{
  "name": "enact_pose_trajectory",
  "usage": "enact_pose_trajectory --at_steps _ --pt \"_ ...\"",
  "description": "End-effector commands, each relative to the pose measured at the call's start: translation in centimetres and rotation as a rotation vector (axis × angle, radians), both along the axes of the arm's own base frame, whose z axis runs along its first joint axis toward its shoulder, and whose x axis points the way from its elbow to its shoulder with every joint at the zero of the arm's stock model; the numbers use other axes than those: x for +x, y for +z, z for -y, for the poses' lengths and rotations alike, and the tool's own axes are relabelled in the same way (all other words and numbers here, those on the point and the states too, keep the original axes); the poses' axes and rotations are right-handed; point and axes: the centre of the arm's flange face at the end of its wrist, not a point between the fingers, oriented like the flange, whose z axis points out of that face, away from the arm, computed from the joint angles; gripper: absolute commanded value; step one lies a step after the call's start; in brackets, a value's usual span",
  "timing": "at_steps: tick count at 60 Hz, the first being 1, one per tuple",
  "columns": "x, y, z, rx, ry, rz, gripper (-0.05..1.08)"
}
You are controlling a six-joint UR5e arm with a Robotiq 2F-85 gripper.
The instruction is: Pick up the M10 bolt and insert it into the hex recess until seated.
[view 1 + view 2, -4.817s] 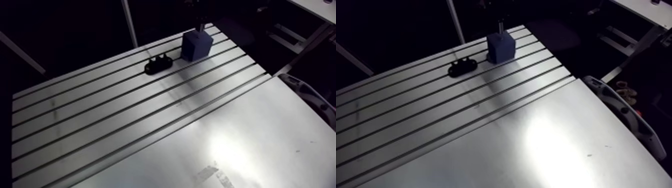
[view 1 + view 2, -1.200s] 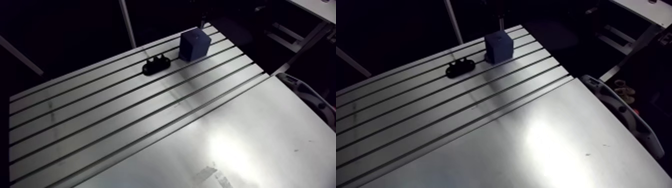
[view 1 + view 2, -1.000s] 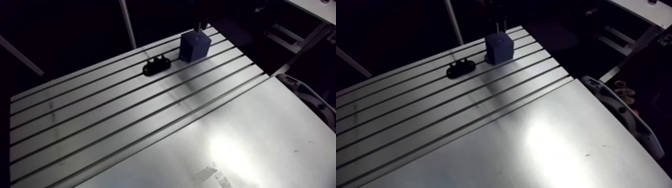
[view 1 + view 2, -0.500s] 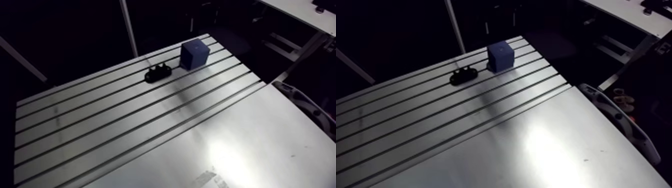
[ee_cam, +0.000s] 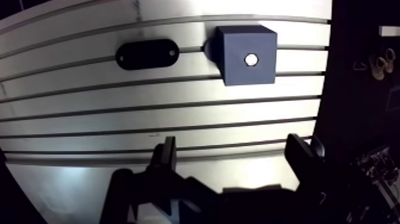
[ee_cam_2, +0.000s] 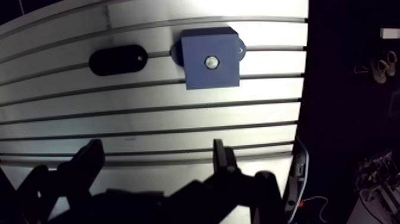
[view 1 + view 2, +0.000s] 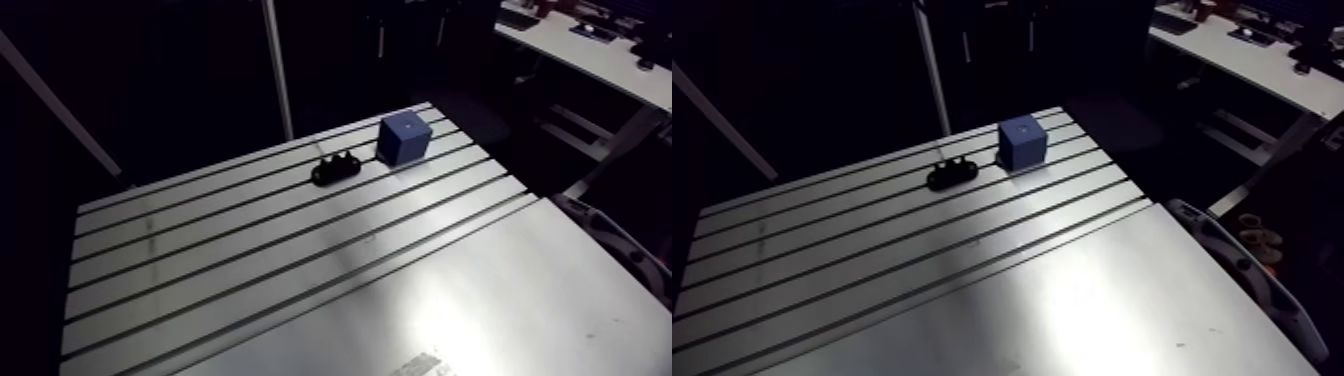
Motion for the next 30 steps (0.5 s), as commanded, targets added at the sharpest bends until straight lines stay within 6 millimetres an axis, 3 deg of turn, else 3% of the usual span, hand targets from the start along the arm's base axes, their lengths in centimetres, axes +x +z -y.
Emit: enact_pose_trajectory --at_steps 1,4,13,24,30 --pt "3.3 10.9 15.2 0.054 -0.001 -0.086 0.00" --pt "5.3 13.2 15.9 0.063 -0.013 -0.127 0.00" --pt "7.5 15.1 17.1 0.060 -0.004 -0.158 0.00" --pt "8.9 14.6 20.6 0.057 0.059 -0.140 0.00" --pt "9.5 14.7 21.6 0.054 0.078 -0.128 0.00"
